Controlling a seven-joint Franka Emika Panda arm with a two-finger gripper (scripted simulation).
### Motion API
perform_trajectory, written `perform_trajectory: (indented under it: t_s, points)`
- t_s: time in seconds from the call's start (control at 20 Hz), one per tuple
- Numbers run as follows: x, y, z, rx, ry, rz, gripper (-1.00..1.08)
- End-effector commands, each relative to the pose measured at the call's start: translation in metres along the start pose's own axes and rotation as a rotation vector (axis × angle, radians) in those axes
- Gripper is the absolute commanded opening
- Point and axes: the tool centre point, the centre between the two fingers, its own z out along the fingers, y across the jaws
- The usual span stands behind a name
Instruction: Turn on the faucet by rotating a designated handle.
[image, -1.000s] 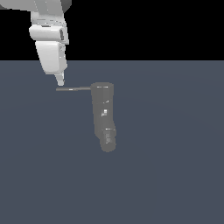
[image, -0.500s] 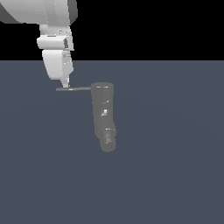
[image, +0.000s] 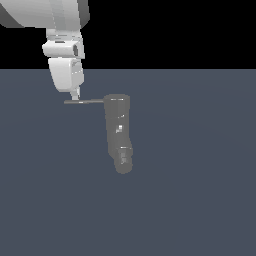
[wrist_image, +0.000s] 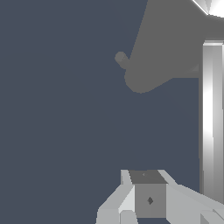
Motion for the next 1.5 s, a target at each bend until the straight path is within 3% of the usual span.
perform_trajectory:
  t_s: [0.0,1.45]
  points:
    - [0.0,0.006,0.0,0.0,0.0,0.0,-1.0]
    - [0.003,0.09,0.0,0.0,0.0,0.0,-1.0]
